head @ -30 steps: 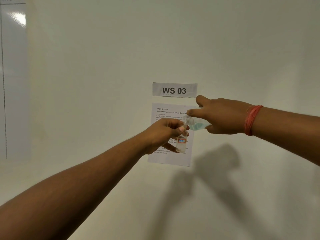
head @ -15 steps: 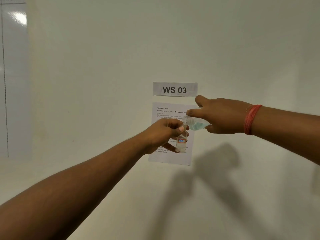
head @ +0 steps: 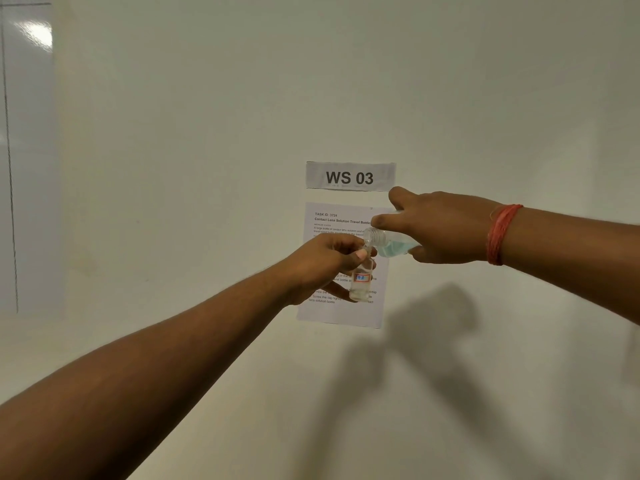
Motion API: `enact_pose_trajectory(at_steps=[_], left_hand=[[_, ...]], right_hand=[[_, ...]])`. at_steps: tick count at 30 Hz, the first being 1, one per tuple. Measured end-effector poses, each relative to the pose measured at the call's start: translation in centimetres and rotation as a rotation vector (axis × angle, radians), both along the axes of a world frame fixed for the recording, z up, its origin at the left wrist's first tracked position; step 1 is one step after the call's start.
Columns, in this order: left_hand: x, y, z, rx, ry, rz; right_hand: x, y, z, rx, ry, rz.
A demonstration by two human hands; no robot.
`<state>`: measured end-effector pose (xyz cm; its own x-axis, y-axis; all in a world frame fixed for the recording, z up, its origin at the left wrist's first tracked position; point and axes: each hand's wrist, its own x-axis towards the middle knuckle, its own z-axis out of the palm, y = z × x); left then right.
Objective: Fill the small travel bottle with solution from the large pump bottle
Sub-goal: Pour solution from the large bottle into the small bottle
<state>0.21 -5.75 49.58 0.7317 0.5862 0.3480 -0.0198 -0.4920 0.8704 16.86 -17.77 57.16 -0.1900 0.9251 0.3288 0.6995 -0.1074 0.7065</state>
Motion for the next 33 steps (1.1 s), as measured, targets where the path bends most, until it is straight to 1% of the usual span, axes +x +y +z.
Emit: enact_pose_trajectory(at_steps=[33], left_hand=[[-0.56, 0.38, -0.38, -0.019, 0.004, 0.018]], right_hand=[[-0.53, 0.51, -0.16, -0.015, 0.0, 0.013]])
